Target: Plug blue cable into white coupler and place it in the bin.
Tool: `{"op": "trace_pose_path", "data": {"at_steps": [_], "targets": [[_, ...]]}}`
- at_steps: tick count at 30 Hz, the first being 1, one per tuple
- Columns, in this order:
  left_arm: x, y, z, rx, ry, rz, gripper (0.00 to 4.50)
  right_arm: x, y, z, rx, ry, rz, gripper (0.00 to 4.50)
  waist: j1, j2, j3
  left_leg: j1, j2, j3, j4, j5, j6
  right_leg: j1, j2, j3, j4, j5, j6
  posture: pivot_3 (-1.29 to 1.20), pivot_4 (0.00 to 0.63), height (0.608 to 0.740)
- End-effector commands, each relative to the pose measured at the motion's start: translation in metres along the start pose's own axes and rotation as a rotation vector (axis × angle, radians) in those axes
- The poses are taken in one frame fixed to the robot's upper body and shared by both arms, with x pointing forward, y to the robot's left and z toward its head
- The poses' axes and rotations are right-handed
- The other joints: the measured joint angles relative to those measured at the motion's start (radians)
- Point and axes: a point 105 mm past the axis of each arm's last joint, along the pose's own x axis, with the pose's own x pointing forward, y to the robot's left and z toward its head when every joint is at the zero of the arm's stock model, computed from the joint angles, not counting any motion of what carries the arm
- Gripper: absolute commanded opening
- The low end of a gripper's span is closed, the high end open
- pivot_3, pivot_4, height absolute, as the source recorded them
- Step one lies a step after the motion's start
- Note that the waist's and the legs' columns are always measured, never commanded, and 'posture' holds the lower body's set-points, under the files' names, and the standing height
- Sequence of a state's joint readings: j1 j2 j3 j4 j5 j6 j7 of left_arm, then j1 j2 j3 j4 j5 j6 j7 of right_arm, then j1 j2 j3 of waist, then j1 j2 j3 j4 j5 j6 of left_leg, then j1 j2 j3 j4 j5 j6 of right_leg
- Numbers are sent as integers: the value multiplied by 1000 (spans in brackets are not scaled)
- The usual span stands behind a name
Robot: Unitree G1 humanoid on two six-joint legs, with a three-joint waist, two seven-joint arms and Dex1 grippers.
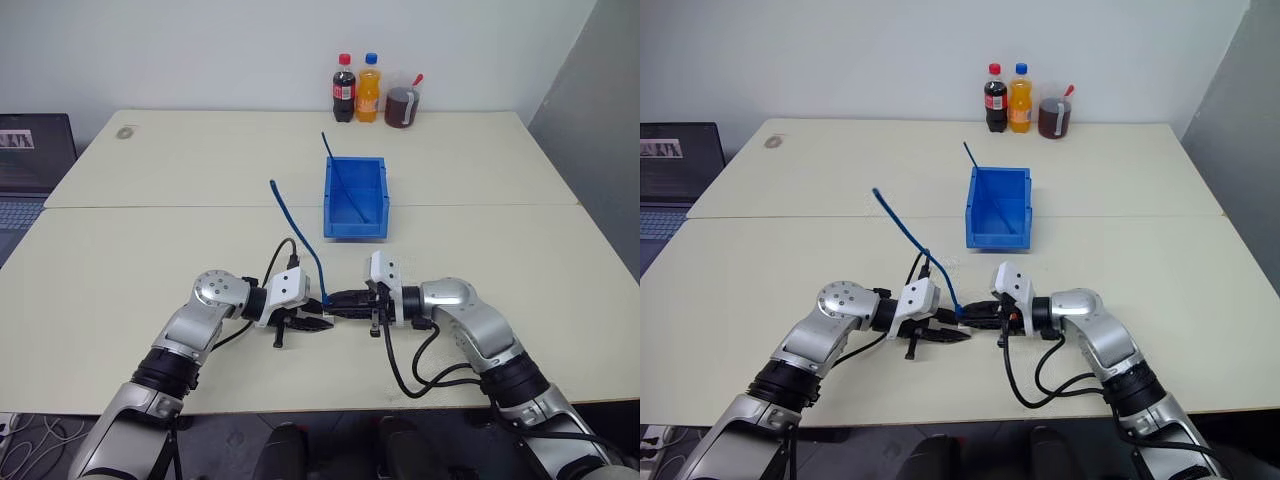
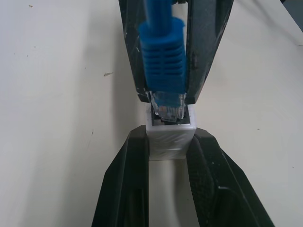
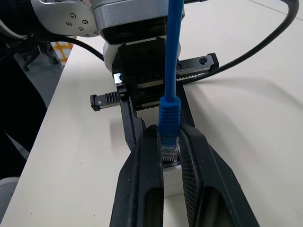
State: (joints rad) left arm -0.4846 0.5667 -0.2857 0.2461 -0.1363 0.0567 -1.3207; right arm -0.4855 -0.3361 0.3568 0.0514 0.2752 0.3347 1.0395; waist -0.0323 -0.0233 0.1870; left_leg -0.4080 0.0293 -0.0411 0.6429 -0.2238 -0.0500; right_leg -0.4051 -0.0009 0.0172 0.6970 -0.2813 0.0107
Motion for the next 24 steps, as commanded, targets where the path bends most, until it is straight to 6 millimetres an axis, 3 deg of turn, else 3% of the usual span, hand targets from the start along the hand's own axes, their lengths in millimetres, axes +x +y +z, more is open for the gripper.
{"op": "trace_pose_path", "data": {"at_steps": [1, 11, 24], "targets": [[-3, 4, 13, 55, -23, 9, 778, -5, -5, -16, 12, 50, 13, 244, 0, 0, 0, 0, 0, 0, 0, 0, 0, 0, 0, 0, 0, 0, 0, 0, 150, 740], [-3, 3, 14, 60, -25, 6, 778, -8, -13, -31, -55, 124, 61, 244, 0, 0, 0, 1, 0, 0, 0, 0, 0, 0, 0, 0, 0, 0, 0, 0, 150, 740], [-4, 2, 14, 65, -25, 6, 778, -17, -13, -41, -22, 146, 65, 244, 0, 0, 0, 1, 0, 0, 0, 0, 0, 1, 0, 0, 0, 0, 0, 0, 150, 740]]}}
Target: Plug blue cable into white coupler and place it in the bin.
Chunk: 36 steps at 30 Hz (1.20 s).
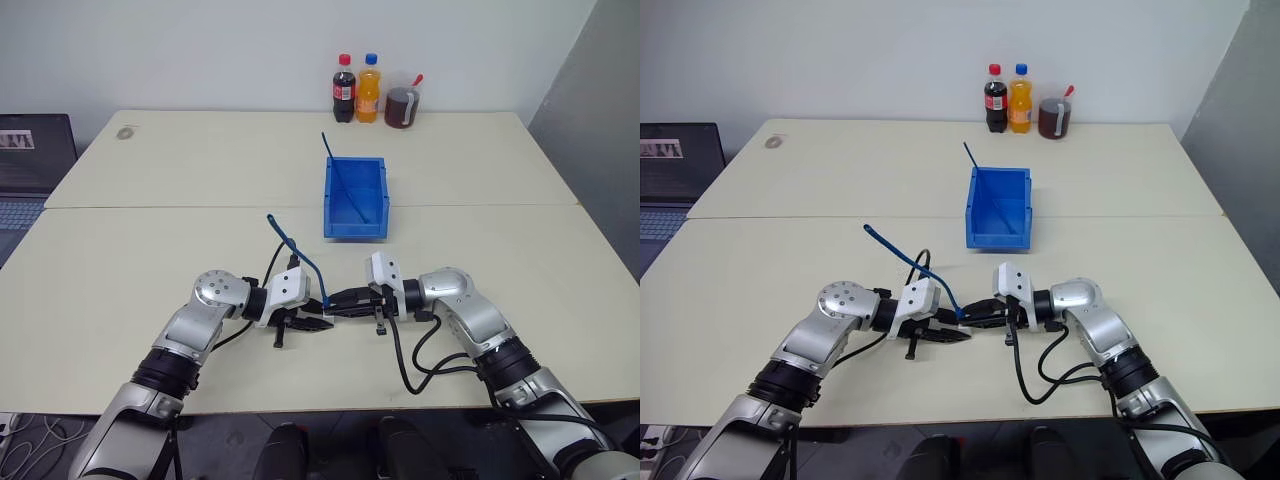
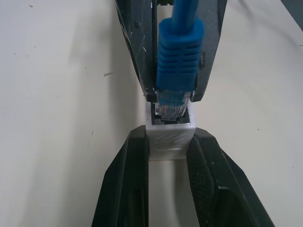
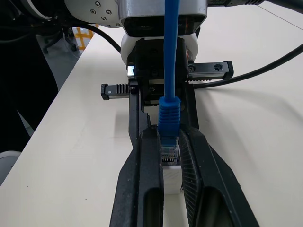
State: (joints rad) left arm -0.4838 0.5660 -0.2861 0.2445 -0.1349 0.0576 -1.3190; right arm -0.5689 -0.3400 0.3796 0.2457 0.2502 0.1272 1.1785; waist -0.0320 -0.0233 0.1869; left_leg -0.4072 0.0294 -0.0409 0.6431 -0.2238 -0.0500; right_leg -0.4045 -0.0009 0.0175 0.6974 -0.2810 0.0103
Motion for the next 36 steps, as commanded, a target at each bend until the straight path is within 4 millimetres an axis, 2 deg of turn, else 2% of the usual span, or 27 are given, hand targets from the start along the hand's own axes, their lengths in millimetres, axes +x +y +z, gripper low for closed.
{"op": "trace_pose_path", "data": {"at_steps": [1, 12, 28, 32, 36], "targets": [[-4, 2, 14, 66, -26, 5, 778, -17, 0, -39, 89, 142, -35, 244, 0, 0, 0, 0, 0, 0, 0, 0, 0, 0, 0, 0, 0, 0, 0, 0, 150, 740], [-4, 3, 15, 69, -28, 4, 778, -24, 1, -51, 101, 189, -27, 244, 1, 0, 0, 0, 0, 0, 0, 0, 0, 0, 0, 0, 0, 0, 0, 0, 150, 740], [-3, 2, 16, 75, -29, 1, 778, -35, -3, -53, 114, 214, -29, 244, 1, 0, 0, 1, 0, 0, 0, 0, 0, 1, 0, 0, 0, 0, 0, 0, 150, 740], [-3, 2, 15, 77, -28, 0, 778, -35, -5, -51, 137, 193, -45, 244, 1, 0, 0, 1, 0, 0, 0, 0, 0, 1, 0, 0, 0, 0, 0, 0, 150, 740], [-3, 1, 15, 77, -28, 0, 778, -25, -6, -41, 181, 130, -51, 244, 1, 0, 0, 2, 0, 0, 0, 0, 0, 1, 0, 0, 0, 0, 0, 0, 150, 740]]}}
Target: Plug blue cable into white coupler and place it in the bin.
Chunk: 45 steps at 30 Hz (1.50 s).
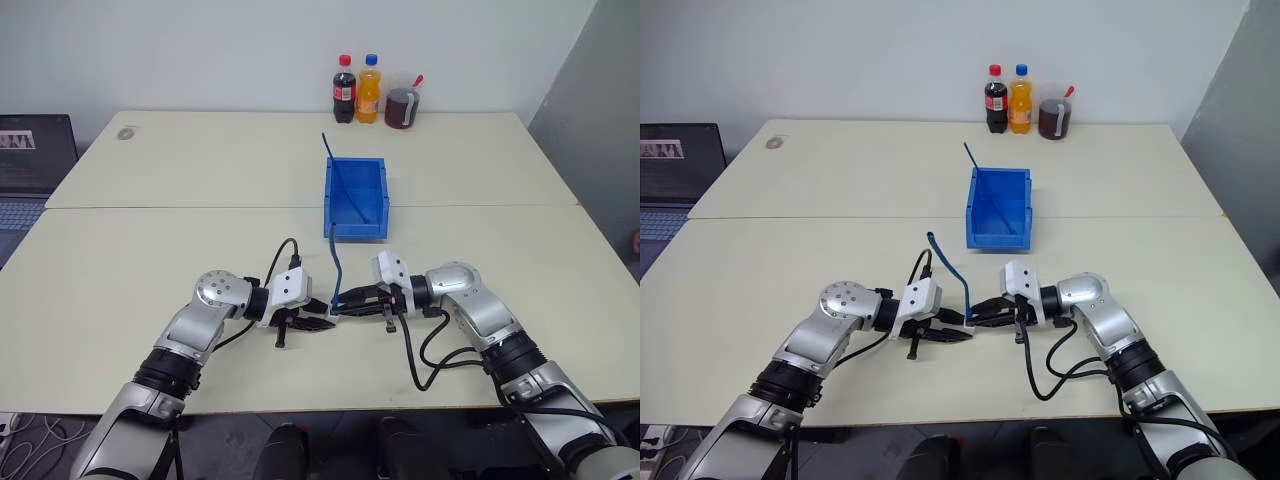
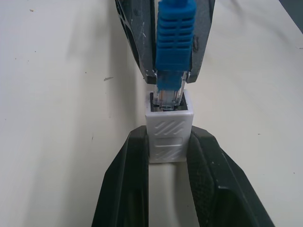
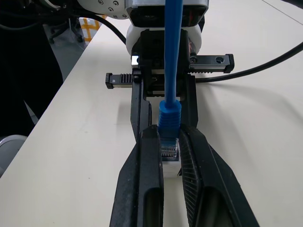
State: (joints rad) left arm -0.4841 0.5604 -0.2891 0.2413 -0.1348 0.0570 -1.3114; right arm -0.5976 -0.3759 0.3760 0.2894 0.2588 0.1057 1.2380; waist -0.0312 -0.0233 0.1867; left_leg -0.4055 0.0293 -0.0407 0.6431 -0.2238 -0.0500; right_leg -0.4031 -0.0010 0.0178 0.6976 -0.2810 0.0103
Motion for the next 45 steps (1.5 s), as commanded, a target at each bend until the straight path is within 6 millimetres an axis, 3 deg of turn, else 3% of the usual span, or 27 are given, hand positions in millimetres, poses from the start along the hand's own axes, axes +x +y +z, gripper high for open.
{"op": "trace_pose_path", "data": {"at_steps": [1, 5, 11, 16, 23, 27, 32, 37, 45], "targets": [[-5, 1, 14, 73, -23, -2, 778, -11, -1, -36, 201, 85, -77, 244, 0, 0, 0, 0, 0, 0, 0, 0, 0, 0, 0, 0, 0, 0, 0, 0, 150, 740], [-5, 1, 14, 75, -24, 0, 778, -2, 1, -28, 268, 25, -76, 244, -1, 0, 0, 0, 0, 0, 0, 0, 0, 0, 0, 0, 0, 0, 0, 0, 150, 740], [-6, -1, 13, 75, -24, 3, 778, -3, 8, -36, 354, -35, -108, 244, -1, 0, 0, 1, 0, 0, 0, 0, 0, 0, 0, 0, 0, 0, 0, 0, 150, 740], [-8, -2, 13, 71, -23, 4, 778, -6, 13, -34, 285, -137, -165, 244, 0, 0, 0, 1, 0, 1, 0, 0, 0, 0, 0, 1, 0, 0, 0, 0, 150, 740], [-9, -2, 15, 75, -31, -11, 778, 12, 25, -32, 193, -201, -150, 244, -2, 0, 0, 1, 0, 1, -1, 0, 0, 0, 0, 1, 0, -1, 1, 0, 150, 740], [-7, -2, 18, 82, -37, -23, 778, 24, 35, -36, 131, -178, -93, 244, -4, 0, 0, 2, 1, 2, -1, 0, 0, 0, 1, 2, 0, -1, 1, 0, 150, 740], [-7, -3, 20, 85, -43, -25, 778, 29, 30, -40, 104, -181, -116, 244, -5, 0, 0, 2, 1, 2, -1, 0, 0, 0, 1, 2, 0, -1, 1, 0, 150, 740], [-8, -5, 19, 83, -39, -22, 778, 27, 32, -55, 68, -95, -89, 244, -8, 0, 0, 4, 2, 2, -1, 0, 0, 1, 3, 3, 0, -1, 1, 0, 150, 740], [-8, -4, 19, 81, -38, -13, 778, 18, 23, -60, 70, -8, -52, 244, -12, 0, 0, 8, 3, 2, -2, 0, 0, 5, 3, 2, 0, -1, 1, 0, 150, 740]]}}
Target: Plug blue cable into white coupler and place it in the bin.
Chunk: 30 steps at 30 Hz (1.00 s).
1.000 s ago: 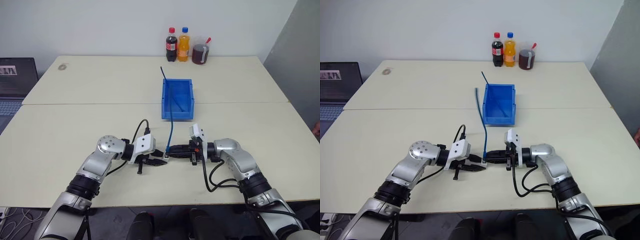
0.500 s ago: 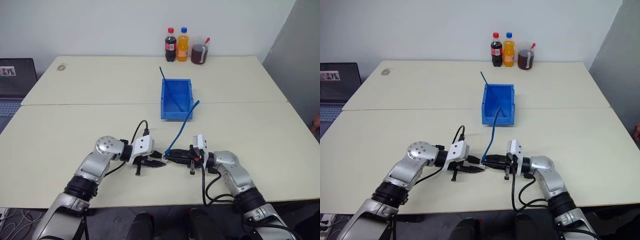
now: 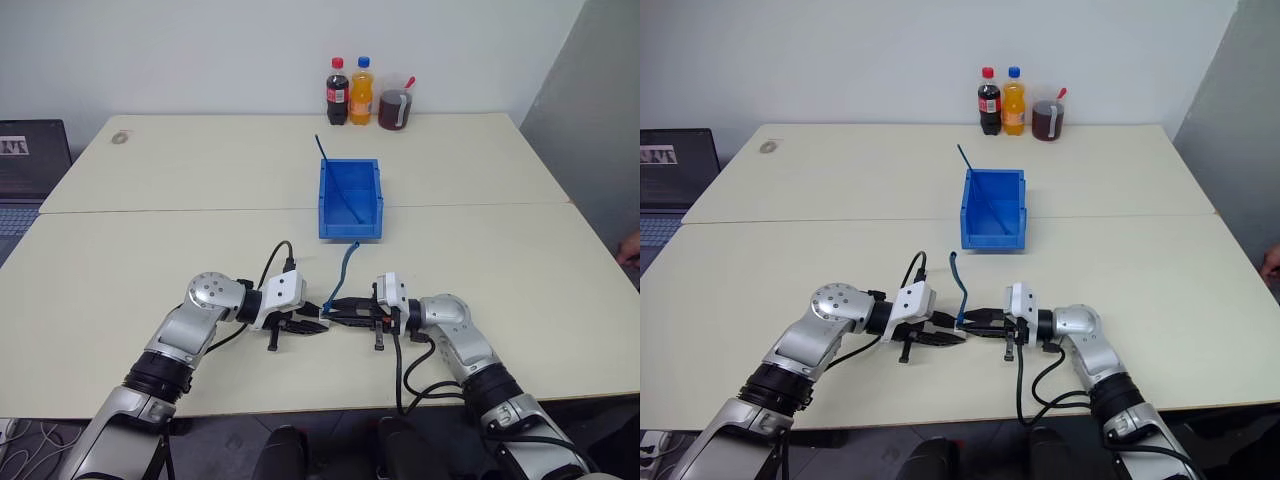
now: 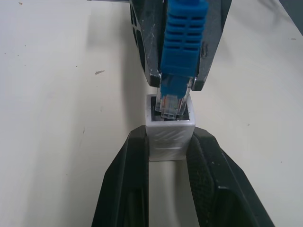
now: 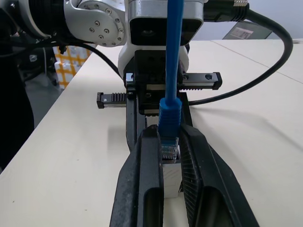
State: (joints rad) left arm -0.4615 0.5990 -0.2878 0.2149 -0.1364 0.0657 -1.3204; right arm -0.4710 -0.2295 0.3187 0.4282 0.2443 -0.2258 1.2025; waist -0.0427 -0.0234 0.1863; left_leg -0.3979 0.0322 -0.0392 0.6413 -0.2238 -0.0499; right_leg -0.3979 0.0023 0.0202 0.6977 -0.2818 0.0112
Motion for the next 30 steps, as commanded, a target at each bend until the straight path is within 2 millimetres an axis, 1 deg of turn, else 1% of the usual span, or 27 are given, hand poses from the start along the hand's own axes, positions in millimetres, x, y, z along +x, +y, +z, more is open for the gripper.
{"op": "trace_pose_path", "data": {"at_steps": [1, 4, 6, 10, 13, 15, 18, 22, 25, 27, 28, 30], "targets": [[-1, 0, 24, 86, -70, -7, 778, -11, 8, -42, 136, 202, 25, 244, 0, 0, 0, 0, 0, 0, 0, 0, 0, 0, 0, 0, 0, 0, 0, 0, 150, 740], [0, 0, 24, 86, -72, -6, 778, -10, 2, -37, 159, 201, 29, 244, -1, 0, 0, 2, 0, 0, 0, 0, 0, 2, 0, 0, 0, 0, 0, 0, 150, 740], [1, 0, 24, 87, -74, -5, 778, -11, 3, -35, 160, 205, 56, 244, -1, 0, 0, 2, 0, 0, 0, 0, 0, 2, 0, 0, 0, 0, 0, 0, 150, 740], [2, 1, 25, 88, -79, 1, 778, -15, 4, -39, 155, 252, 96, 244, 0, 0, 0, 2, 0, -1, 0, 0, 0, 3, 0, -1, 0, 0, 0, 0, 150, 740], [1, 1, 24, 88, -79, 3, 778, -18, 5, -38, 186, 270, 129, 244, 3, 0, 0, 2, 0, 0, 0, 0, 0, 3, -1, -1, -1, 0, 0, 0, 150, 740], [1, 1, 24, 87, -79, 4, 778, -22, 7, -41, 158, 305, 168, 244, 5, 0, 0, 1, -1, 0, 0, 0, 0, 3, -1, -1, -1, 0, -1, 0, 150, 740], [2, 1, 24, 88, -81, 7, 778, -21, 4, -40, 134, 310, 173, 244, 7, 0, 0, 1, -1, 0, 0, 0, 0, 3, -1, -1, -2, 0, -1, 0, 150, 740], [2, 1, 25, 88, -84, 12, 778, -13, -4, -38, 174, 263, 100, 244, 8, 0, 0, 1, -1, 0, 0, 0, 0, 3, -1, -1, -2, 0, -1, 0, 150, 740], [2, 1, 25, 90, -83, 15, 778, -12, -2, -41, 186, 257, 90, 244, 8, 0, 0, 2, -1, -1, 0, 0, 0, 3, -1, -1, -2, 0, 0, 0, 150, 740], [1, 1, 24, 95, -76, 23, 778, -12, -2, -40, 204, 239, 68, 244, 7, 0, 0, 3, -1, -1, 0, 0, 0, 4, -1, -1, -1, -1, 0, 0, 150, 740], [0, 4, 25, 98, -80, 42, 778, -12, -6, -37, 208, 223, 40, 244, 7, 0, 0, 4, 0, -1, 0, 0, 0, 5, -1, -1, -1, -1, 1, 0, 150, 740], [-4, 9, 29, 93, -100, 81, 1476, -13, -10, -32, 216, 202, 3, 244, 7, 0, 0, 6, 0, -1, -1, 0, 0, 8, -1, -1, -2, -1, 0, 0, 150, 740]]}}
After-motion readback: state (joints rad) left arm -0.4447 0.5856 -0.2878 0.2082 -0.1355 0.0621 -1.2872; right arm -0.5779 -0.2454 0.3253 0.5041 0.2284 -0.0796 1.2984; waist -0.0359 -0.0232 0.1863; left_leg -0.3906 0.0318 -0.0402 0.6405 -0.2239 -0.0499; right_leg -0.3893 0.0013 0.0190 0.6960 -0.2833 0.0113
